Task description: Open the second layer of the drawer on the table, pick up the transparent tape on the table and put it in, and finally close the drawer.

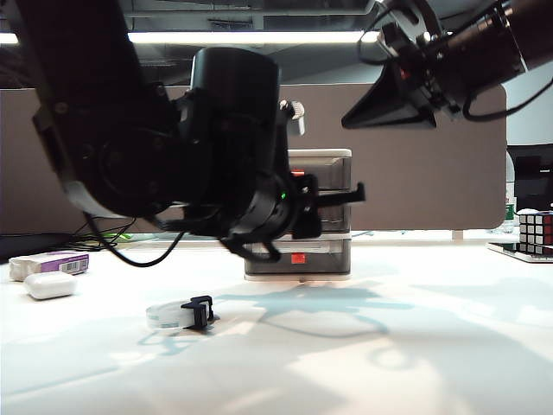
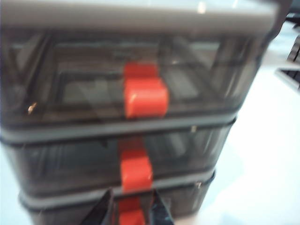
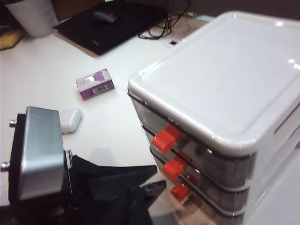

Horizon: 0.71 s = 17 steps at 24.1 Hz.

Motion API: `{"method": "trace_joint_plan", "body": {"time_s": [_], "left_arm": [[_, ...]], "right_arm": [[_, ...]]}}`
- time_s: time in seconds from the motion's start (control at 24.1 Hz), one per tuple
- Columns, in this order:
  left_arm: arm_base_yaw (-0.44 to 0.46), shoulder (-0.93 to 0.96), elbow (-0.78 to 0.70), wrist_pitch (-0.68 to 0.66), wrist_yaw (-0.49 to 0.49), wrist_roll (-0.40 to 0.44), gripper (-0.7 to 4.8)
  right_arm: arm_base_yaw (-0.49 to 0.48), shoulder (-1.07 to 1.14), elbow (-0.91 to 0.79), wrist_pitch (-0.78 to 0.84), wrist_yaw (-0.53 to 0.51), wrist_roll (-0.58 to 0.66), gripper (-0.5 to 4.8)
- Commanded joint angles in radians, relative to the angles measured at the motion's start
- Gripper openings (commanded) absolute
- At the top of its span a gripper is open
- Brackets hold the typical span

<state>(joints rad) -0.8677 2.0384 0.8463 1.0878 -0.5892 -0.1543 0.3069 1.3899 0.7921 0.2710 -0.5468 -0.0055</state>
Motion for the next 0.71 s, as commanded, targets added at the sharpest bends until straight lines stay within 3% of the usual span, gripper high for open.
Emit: {"method": "trace_joint_plan", "body": {"time_s": [0.04,0.33,0.5,0.71], "left_arm": [[-0.004,0.023,0.042,0.008,-0.017,-0.003,0.94],[-0.003,0.034,0.056,-0.001,-0.043,-0.003,0.98],[-0.004,0.040,0.057,-0.010,-0.043,-0.003,1.88],[-0.004,0.045,0.059,-0.009,-0.044,-0.003,1.83]], "right_arm": [[0.000,-0.003,0.024,0.002,-0.011,-0.003,-0.05],[-0.001,-0.003,0.029,-0.025,-0.022,-0.005,-0.05],[-0.001,-0.003,0.029,-0.034,-0.022,-0.008,-0.05],[-0.001,-0.003,0.029,-0.035,-0.021,-0.007,-0.05]]}}
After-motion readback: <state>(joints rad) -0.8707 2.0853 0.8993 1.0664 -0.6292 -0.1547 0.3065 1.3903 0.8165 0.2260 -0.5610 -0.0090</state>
